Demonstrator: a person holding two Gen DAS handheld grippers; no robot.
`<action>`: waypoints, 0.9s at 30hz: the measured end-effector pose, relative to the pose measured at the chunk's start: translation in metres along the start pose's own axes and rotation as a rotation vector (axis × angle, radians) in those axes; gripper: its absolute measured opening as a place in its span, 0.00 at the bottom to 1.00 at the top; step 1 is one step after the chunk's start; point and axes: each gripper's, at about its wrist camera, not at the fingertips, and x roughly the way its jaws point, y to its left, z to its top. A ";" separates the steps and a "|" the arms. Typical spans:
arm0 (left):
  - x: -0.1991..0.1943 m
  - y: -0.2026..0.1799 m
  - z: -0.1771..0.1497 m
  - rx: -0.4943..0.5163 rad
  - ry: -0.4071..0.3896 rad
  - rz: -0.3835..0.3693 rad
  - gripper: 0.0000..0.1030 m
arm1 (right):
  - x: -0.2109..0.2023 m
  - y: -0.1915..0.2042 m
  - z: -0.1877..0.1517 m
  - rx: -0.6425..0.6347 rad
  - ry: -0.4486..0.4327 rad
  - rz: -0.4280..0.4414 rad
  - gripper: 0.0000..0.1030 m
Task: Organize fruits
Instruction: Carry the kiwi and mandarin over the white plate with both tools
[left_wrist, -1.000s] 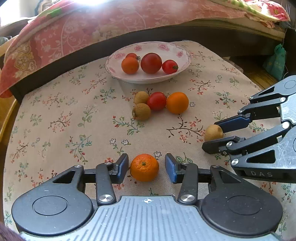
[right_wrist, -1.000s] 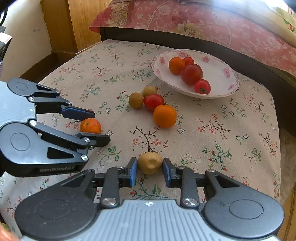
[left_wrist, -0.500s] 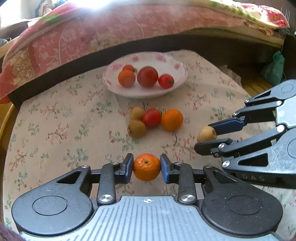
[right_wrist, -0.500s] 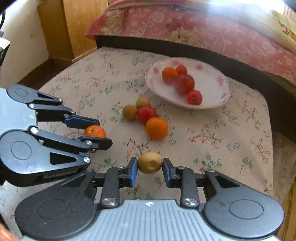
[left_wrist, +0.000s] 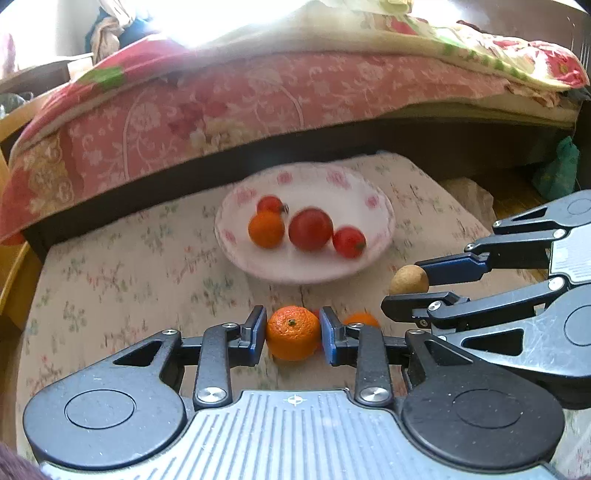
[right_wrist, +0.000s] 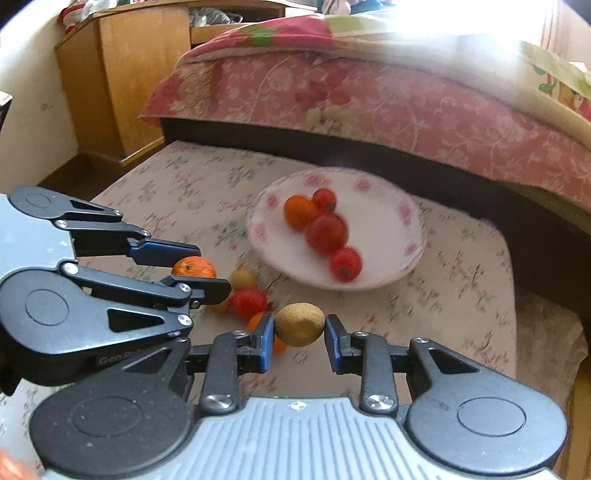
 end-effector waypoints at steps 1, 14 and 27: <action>0.001 0.002 0.004 -0.004 -0.005 -0.001 0.38 | 0.001 -0.003 0.004 0.008 -0.005 -0.004 0.32; 0.034 0.011 0.035 -0.006 -0.029 0.013 0.37 | 0.030 -0.027 0.035 0.014 -0.039 -0.063 0.32; 0.061 0.020 0.044 -0.027 -0.015 0.021 0.37 | 0.057 -0.039 0.045 -0.028 -0.036 -0.087 0.32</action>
